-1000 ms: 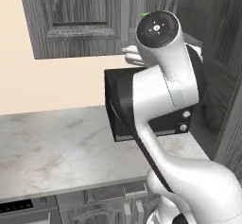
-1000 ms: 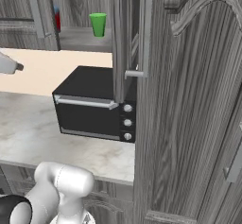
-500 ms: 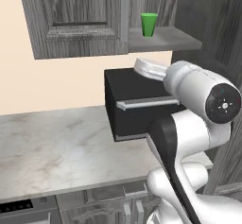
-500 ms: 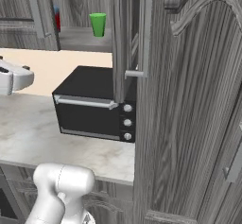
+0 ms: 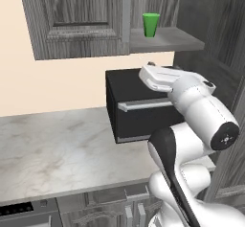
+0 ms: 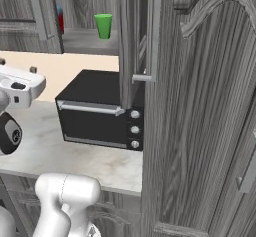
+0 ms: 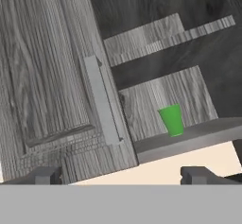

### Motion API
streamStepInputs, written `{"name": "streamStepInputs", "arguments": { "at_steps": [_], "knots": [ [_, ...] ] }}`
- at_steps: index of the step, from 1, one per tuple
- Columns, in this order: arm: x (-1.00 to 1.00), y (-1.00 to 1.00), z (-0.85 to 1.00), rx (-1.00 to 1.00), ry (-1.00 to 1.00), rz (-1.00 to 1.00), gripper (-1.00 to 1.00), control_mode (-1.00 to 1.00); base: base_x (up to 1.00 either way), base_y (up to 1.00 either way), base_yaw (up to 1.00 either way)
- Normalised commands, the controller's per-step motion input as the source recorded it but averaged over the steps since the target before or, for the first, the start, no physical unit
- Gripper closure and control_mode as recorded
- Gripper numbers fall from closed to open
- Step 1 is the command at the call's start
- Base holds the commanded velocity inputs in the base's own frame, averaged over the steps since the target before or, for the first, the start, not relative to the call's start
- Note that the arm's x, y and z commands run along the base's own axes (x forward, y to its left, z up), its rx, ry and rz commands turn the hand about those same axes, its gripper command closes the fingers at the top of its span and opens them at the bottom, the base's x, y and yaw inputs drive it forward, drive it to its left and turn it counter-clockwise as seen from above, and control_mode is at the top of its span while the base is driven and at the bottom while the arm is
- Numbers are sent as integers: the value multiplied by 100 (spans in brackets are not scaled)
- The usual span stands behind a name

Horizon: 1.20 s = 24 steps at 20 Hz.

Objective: Open the cabinet directly in front. Then move the liquor and the cup to the dining counter with the candle on it.

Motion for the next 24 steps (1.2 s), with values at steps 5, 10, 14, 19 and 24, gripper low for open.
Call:
{"name": "streamStepInputs", "arguments": {
  "at_steps": [5, 10, 14, 19, 24],
  "knots": [
    [0, 5, 19, -3, -10, -1, -100, -100, 0, 0, 0],
    [6, 12, 17, -8, -2, -4, -100, -100, 0, 0, 0],
    [1, 15, 33, -3, 0, -5, -100, -100, 0, 0, 0],
    [10, 3, 39, 0, 0, -6, -100, -100, 0, 0, 0],
    [30, 0, 33, 0, 0, -5, -100, -100, 0, 0, 0]
  ]
}}
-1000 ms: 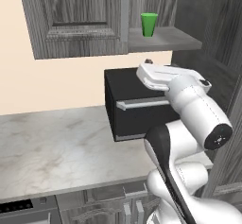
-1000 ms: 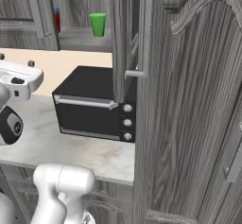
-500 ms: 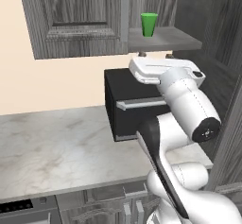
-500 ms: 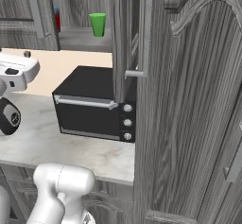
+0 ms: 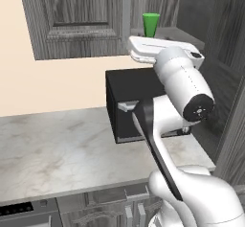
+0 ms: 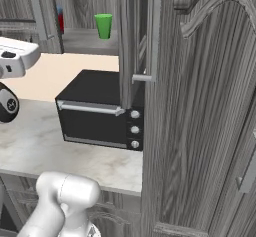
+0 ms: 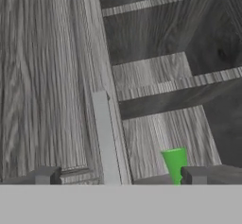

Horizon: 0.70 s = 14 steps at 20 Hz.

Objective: Open the cabinet directly in front. Then move the liquor and the cup to the dining counter with the candle on it.

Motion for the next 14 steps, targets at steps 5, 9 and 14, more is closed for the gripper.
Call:
{"name": "streamStepInputs", "arguments": {
  "at_steps": [5, 9, 14],
  "knots": [
    [37, 1, 9, 0, 0, -1, -100, -100, 0, 0, 0],
    [41, 11, 0, 0, 0, 0, -100, -100, 0, 0, 0],
    [48, 12, 0, -2, 0, 0, -100, -100, 0, 0, 0]
  ]
}}
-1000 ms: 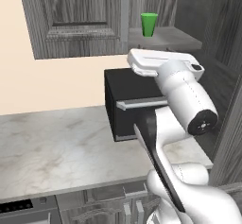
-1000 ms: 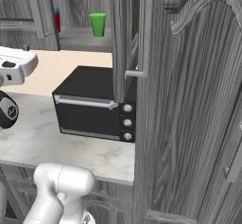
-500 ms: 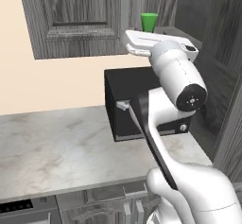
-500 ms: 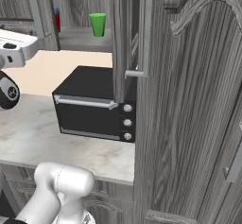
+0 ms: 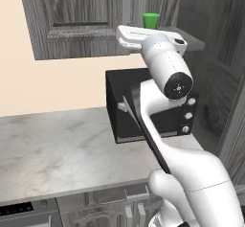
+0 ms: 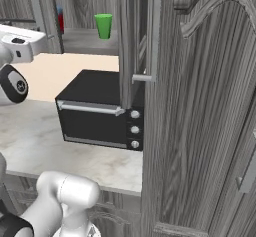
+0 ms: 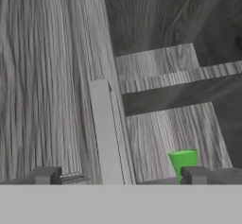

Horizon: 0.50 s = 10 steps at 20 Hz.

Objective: Open the cabinet directly in front. Then move the liquor and the cup to the dining counter with the candle on it.

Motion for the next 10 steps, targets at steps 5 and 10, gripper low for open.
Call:
{"name": "streamStepInputs", "arguments": {
  "at_steps": [5, 10],
  "knots": [
    [47, 6, -4, -2, 0, 0, -100, -100, 0, 0, 0],
    [44, 6, -3, 0, 0, 0, -100, -100, 0, 0, 0]
  ]
}}
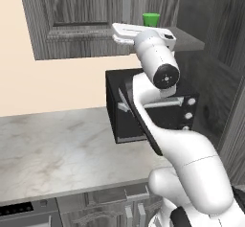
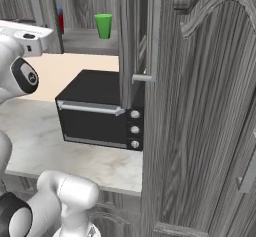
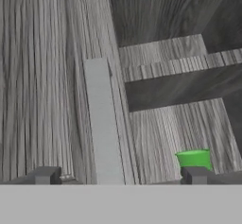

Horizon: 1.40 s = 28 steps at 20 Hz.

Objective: Open the cabinet directly in front. Then move the liquor and the cup to the dining counter with the candle on it.

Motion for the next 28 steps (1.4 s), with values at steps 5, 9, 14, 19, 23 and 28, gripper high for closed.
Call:
{"name": "streamStepInputs", "arguments": {
  "at_steps": [5, 9, 14, 19, 23, 28],
  "knots": [
    [38, 23, 0, 0, 0, 0, -100, -100, 0, 0, 0],
    [37, 28, 0, 0, 0, 0, -100, -100, 0, 0, 0],
    [39, 19, 0, 0, 0, 0, -100, -100, 0, 0, 0],
    [38, 6, 0, 0, 0, 0, -100, -100, 0, 0, 0],
    [35, 0, 0, 0, 0, -1, -100, -100, 0, 0, 0],
    [33, 0, 0, 0, 0, -2, -100, -100, 0, 0, 0]
  ]
}}
